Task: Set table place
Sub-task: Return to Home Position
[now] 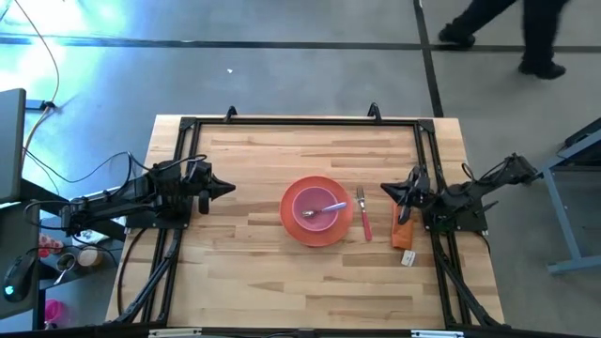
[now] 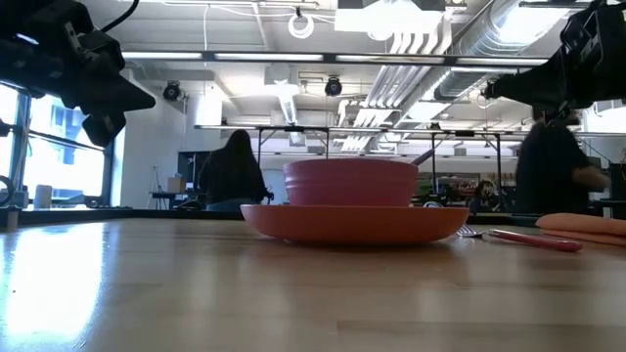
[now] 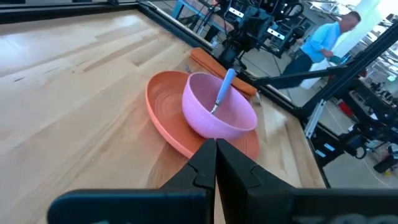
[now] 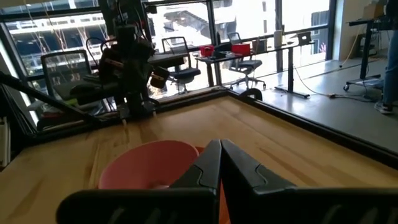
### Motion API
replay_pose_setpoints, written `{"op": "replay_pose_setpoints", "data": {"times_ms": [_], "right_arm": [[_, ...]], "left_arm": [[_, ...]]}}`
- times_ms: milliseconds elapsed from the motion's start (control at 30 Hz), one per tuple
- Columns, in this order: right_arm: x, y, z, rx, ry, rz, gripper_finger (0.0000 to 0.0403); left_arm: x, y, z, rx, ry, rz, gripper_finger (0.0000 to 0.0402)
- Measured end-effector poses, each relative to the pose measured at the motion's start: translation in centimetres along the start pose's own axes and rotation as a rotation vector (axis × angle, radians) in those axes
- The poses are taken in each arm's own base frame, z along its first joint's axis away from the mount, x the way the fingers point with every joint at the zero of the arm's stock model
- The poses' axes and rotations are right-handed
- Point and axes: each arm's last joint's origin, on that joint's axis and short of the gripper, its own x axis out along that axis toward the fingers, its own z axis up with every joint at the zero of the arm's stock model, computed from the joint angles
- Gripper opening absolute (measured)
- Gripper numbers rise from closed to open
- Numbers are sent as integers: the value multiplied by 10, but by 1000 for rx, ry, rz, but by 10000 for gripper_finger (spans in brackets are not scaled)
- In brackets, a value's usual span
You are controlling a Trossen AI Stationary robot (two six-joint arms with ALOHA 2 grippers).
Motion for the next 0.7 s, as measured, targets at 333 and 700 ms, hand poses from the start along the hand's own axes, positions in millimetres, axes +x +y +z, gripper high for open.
{"op": "replay_pose_setpoints", "data": {"times_ms": [333,700], "right_arm": [[0,0,-2,-2,14,-2,0],[0,0,-2,-2,14,-2,0]], "left_arm": [[0,0,0,0,0,0,1],[0,0,0,-1,0,0,1]]}}
